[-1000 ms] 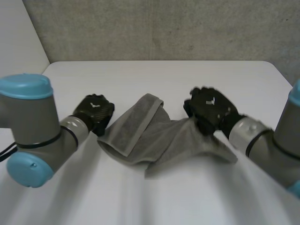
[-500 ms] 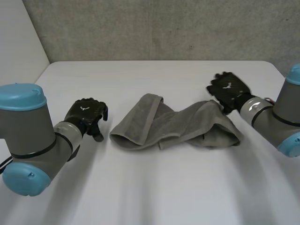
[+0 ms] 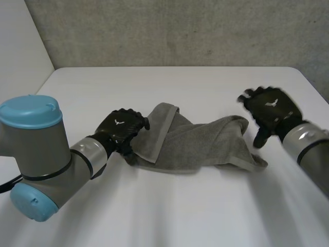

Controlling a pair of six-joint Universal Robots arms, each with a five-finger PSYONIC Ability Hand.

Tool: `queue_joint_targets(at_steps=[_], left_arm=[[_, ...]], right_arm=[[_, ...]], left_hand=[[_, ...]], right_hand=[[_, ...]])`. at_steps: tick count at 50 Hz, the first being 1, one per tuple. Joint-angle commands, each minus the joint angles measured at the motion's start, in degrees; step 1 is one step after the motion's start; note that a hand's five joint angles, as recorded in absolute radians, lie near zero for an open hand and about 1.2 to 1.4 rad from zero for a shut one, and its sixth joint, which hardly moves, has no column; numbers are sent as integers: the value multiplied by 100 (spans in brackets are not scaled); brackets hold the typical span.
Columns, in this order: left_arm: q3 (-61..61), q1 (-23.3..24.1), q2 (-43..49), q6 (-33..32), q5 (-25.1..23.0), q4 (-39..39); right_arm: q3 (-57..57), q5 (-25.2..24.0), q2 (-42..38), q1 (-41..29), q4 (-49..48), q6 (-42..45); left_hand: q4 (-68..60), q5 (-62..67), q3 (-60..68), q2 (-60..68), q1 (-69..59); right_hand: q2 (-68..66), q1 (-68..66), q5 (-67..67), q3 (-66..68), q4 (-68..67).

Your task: Fold the towel.

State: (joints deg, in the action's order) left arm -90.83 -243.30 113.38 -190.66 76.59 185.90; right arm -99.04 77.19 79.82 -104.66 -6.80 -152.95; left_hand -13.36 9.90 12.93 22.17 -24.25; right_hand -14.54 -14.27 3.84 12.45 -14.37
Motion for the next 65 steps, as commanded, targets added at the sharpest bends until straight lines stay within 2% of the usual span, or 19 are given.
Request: queue_joint_targets(at_steps=[1, 7, 12, 24, 26, 27, 28, 29, 30, 31, 32, 37, 43, 45, 47, 50, 55, 61, 65], left_arm=[[118, -7, 202, -560, -39, 254], [602, 55, 712, -1008, 23, 342], [978, 134, 1114, -1043, 23, 342], [1428, 151, 1626, -1087, 23, 351], [1550, 151, 1731, -1079, 66, 342], [1551, 151, 1731, -1079, 67, 342], [1586, 151, 1757, -1079, 110, 351], [1612, 151, 1758, -1079, 180, 351], [1612, 151, 1758, -1079, 181, 351], [1647, 151, 1758, -1070, 329, 360], [1726, 143, 1740, -1061, 530, 377], [1867, 46, 1591, -956, 1155, 395], [1823, -86, 1151, -780, 1429, 395], [1736, -375, 723, -465, 1551, 404], [1692, -507, 503, -246, 1595, 412], [1543, -788, 159, 115, 1578, 404], [1183, -842, 18, 257, 1552, 360], [690, -649, 0, 266, 1526, 412], [619, -473, 70, 257, 1446, 421]], right_arm=[[-493, -29, -18, -625, -23, 28], [-467, 270, -371, -644, -94, -34], [-607, 920, -441, -714, -550, -60], [-739, 965, -642, -732, -884, -25], [-739, 965, -678, -732, -928, 10], [-731, 965, -713, -732, -963, 19], [-731, 930, -757, -723, -1007, 28], [-731, 930, -757, -723, -1008, 28], [-696, 895, -801, -723, -1042, 37], [-661, 825, -827, -706, -1069, 54], [-660, 824, -828, -705, -1069, 54], [-511, 393, -722, -626, -1060, 98], [269, -176, -275, -215, -964, 2], [500, -389, -168, -73, -867, 2], [1094, -948, -81, 155, -561, -7], [1379, -1233, -72, 349, -401, -34], [1766, -2153, -386, 1052, 73, -201], [1590, -2507, -625, 1439, 56, 274], [1449, -2682, -783, 2167, 56, 1220]], left_hand=[[336, -77, -293, -304, 512], [336, -77, -293, -304, 512], [336, -77, -293, -304, 512], [336, 108, -293, -119, 327], [336, 1478, -293, 1250, -1042], [336, 1488, -293, 1260, -1052], [336, 3203, -293, 2976, -2768], [336, 4919, -293, 4691, -4484], [336, 4936, -293, 4708, -4501], [336, 6000, -293, 5772, -5564], [336, 6010, -293, 5783, -5575], [336, 6010, -293, 5783, -5575], [336, 6010, -293, 5783, -5575], [336, 6010, -293, 5783, -5575], [336, 6010, -293, 5783, -5575], [336, 6010, -293, 5783, -5575], [336, 6010, -293, 5783, -5575], [336, 6010, -293, 5783, -5575], [336, 6010, -293, 5783, -5575]], right_hand=[[362, 335, -291, -245, 437], [328, 301, -257, -245, 437], [278, 251, -207, -245, 437], [-762, -789, 832, -245, 437], [-1001, -1028, 1071, -245, 437], [-1617, -1644, 1688, -245, 437], [-3455, -3482, 3526, -245, 437], [-3473, -3500, 3544, -245, 437], [-5522, -5549, 5592, -245, 437], [-6535, -6562, 6606, -245, 437], [-6546, -6573, 6616, -245, 437], [-6546, -6573, 6616, -245, 437], [-6546, -6573, 6616, -245, 437], [-6546, -6573, 6616, -245, 437], [-6546, -6573, 6616, -245, 437], [-6546, -6573, 6616, -245, 437], [-6546, -6573, 6616, -245, 437], [-6546, -6573, 6616, -245, 437], [-6546, -6573, 6616, -245, 437]])
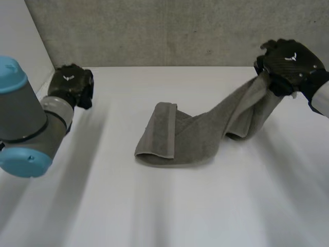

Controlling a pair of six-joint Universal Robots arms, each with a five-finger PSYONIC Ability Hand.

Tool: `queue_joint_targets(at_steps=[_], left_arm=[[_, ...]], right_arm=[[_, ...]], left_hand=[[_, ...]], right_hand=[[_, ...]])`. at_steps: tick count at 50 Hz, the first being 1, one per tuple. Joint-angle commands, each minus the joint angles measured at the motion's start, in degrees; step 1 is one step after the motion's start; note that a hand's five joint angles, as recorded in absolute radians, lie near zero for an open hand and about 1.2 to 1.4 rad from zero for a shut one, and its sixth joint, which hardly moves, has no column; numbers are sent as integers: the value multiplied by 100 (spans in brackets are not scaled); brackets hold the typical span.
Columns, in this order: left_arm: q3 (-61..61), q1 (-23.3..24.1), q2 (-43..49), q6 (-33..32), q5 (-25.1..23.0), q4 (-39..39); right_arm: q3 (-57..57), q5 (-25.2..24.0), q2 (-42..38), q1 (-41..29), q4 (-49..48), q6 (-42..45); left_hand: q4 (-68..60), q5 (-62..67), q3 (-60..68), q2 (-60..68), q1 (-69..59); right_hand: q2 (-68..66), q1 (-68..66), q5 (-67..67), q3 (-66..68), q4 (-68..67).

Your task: Fold the towel.

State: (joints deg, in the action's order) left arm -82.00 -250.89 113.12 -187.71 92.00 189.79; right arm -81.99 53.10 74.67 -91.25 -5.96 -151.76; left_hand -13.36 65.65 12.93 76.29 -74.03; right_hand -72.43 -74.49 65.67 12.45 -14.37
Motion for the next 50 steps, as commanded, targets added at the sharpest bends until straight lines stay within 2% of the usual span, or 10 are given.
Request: queue_joint_targets(at_steps=[1, 4, 5, 6, 8, 12, 17, 24, 32, 50], left_arm=[[-273, 364, 105, -38, -139, 41], [-264, 505, 149, -38, -244, 41], [-264, 506, 149, -38, -244, 41], [-256, 576, 201, -38, -314, 50], [-229, 673, 263, -38, -394, 41], [-220, 988, 325, -55, -543, 41], [-229, 1112, 334, -55, -587, 32], [-220, 1130, 474, -126, -1132, 50], [183, 1270, 1106, -1240, -2090, 67], [1027, 1903, 1907, -1435, -2055, -162]], right_arm=[[-256, -274, -268, 828, -28, 1105], [-212, -186, -435, 995, 51, 1422], [-291, -151, -444, 986, 86, 1378], [-379, -98, -435, 951, 139, 1256], [-440, -72, -418, 933, 200, 1063], [-617, -71, -330, 837, 350, 578], [-1177, 69, 196, 460, 368, 16], [-1828, 446, 548, 47, 341, 15], [-2199, 957, 488, -306, 113, 59], [-2357, 974, 92, -244, -72, 33]], left_hand=[[336, 435, -293, 371, -597], [336, 435, -293, 371, -597], [336, 435, -293, 371, -597], [336, 435, -293, 371, -597], [336, -471, -293, -535, 309], [336, -4664, -293, -4728, 4501], [336, -6305, -293, -6368, 6142], [336, -6376, -293, -6439, 6213], [336, -6376, -293, -6439, 6213], [336, -6242, -293, -6305, 6079]], right_hand=[[-757, -551, 433, -245, 437], [718, 924, -1041, -245, 437], [4581, 4787, -4905, -245, 437], [6243, 6449, -6567, -245, 437], [6243, 6449, -6567, -245, 437], [6243, 6449, -6567, -245, 437], [6243, 6449, -6567, -245, 437], [6243, 6449, -6567, -245, 437], [6243, 6449, -6567, -245, 437], [6243, 6449, -6567, -245, 437]])
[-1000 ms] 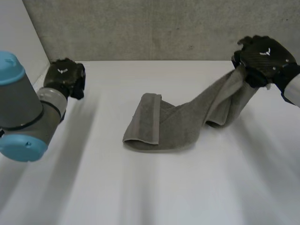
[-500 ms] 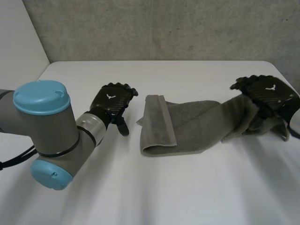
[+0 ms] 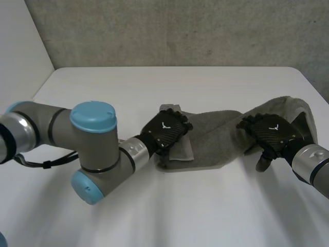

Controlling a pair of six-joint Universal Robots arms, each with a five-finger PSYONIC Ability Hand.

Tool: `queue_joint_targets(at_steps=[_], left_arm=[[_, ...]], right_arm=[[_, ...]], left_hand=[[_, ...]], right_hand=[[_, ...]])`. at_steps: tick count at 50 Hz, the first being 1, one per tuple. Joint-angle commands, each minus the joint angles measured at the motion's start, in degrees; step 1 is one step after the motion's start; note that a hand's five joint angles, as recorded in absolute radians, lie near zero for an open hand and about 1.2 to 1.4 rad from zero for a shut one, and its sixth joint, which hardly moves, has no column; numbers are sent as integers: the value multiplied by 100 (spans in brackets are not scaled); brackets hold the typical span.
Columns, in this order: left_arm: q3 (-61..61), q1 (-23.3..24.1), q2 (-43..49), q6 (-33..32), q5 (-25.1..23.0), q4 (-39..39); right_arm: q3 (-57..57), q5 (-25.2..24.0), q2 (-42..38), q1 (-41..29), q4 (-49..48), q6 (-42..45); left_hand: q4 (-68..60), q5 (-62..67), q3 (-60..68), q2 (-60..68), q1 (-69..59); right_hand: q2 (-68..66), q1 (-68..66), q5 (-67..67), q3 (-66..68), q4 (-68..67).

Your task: Fold the towel.

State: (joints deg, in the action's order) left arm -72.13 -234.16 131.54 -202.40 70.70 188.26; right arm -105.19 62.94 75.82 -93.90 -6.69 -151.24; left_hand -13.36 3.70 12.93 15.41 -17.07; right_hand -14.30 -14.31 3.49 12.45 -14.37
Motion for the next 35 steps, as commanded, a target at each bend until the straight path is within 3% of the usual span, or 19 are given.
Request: queue_joint_targets(at_steps=[1, 7, 12, 21, 23, 25, 26, 28, 31, 35], left_arm=[[41, 231, 64, 34, 75, -9], [323, 328, 416, -1, 418, 0], [700, 328, 714, -28, 1199, 44], [832, 292, 864, -19, 1666, 264], [815, 292, 847, -19, 1930, 378], [754, 249, 777, 25, 2516, 614], [753, 249, 776, 25, 2519, 615], [614, 153, 680, 60, 3035, 773], [333, -163, 444, 69, 3326, 861], [69, -445, 267, 78, 3354, 966]], right_arm=[[-36, -10, -23, 21, 2, -19], [-71, -10, -32, 12, 2, -28], [-98, -10, -41, 12, 2, -28], [-124, -18, -67, -6, 2, -28], [-124, -18, -93, -6, 2, -28], [-124, -18, -102, -15, 2, -28], [-124, -10, -111, -23, 2, -28], [-133, -18, -111, -32, 2, -28], [-150, -18, -111, -41, 2, -28], [-159, -18, -111, -50, 2, -11]], left_hand=[[336, -46, -293, -217, 383], [336, 139, -293, -32, 198], [336, 727, -293, 556, -390], [336, 1098, -293, 927, -761], [336, 1098, -293, 927, -761], [336, 1082, -293, 911, -744], [336, 1081, -293, 910, -744], [336, 1065, -293, 894, -728], [336, 1031, -293, 860, -694], [336, 1014, -293, 843, -677]], right_hand=[[430, 431, -349, -245, 437], [430, 431, -349, -245, 437], [430, 431, -349, -245, 437], [430, 431, -349, -245, 437], [430, 431, -349, -245, 437], [430, 431, -349, -245, 437], [430, 431, -349, -245, 437], [430, 431, -349, -245, 437], [430, 431, -349, -245, 437], [430, 431, -349, -245, 437]])
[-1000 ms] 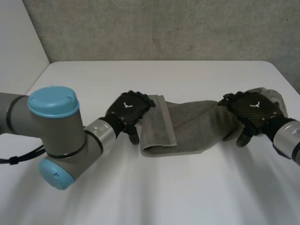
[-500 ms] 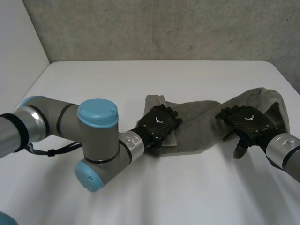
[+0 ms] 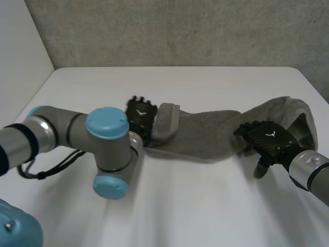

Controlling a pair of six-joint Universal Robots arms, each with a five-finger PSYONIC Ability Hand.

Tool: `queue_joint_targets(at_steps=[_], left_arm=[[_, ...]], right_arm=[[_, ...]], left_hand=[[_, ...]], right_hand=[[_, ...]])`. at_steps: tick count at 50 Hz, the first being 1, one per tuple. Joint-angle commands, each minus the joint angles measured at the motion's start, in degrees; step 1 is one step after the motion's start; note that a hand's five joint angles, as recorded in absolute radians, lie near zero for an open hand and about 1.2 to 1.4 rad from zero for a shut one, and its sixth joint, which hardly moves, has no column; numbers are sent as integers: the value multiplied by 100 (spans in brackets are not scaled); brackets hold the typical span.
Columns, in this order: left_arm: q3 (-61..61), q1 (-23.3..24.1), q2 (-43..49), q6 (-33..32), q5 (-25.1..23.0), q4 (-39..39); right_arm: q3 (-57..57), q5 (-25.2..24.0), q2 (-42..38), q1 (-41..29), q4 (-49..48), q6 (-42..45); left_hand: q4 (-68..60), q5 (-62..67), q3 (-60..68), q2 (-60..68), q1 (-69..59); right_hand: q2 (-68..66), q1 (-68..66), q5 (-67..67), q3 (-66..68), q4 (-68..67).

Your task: Fold the towel.

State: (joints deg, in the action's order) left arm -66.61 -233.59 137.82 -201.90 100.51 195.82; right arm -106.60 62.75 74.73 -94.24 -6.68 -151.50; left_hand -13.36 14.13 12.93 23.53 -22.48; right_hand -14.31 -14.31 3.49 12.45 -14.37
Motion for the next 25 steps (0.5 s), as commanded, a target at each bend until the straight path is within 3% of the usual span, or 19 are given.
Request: queue_joint_targets(at_steps=[1, 10, 15, 25], left_arm=[[-581, -573, -440, 45, 373, 237], [-1074, -609, -651, 169, 285, 255], [-1390, -557, -844, 195, -206, 255], [-1803, -574, -1415, 195, -708, 255]], right_arm=[[-19, 1, -2, -16, 0, 16], [-19, 1, -29, -25, 0, 24], [-19, 1, -29, -25, 9, 16], [-37, 1, -11, -25, 9, 16]], left_hand=[[336, -45, -293, 14, -119], [336, -416, -293, -356, 251], [336, -936, -293, -877, 771], [336, -1289, -293, -1230, 1125]], right_hand=[[431, 431, -349, -245, 437], [431, 431, -349, -245, 437], [431, 431, -349, -245, 437], [431, 431, -349, -245, 437]])
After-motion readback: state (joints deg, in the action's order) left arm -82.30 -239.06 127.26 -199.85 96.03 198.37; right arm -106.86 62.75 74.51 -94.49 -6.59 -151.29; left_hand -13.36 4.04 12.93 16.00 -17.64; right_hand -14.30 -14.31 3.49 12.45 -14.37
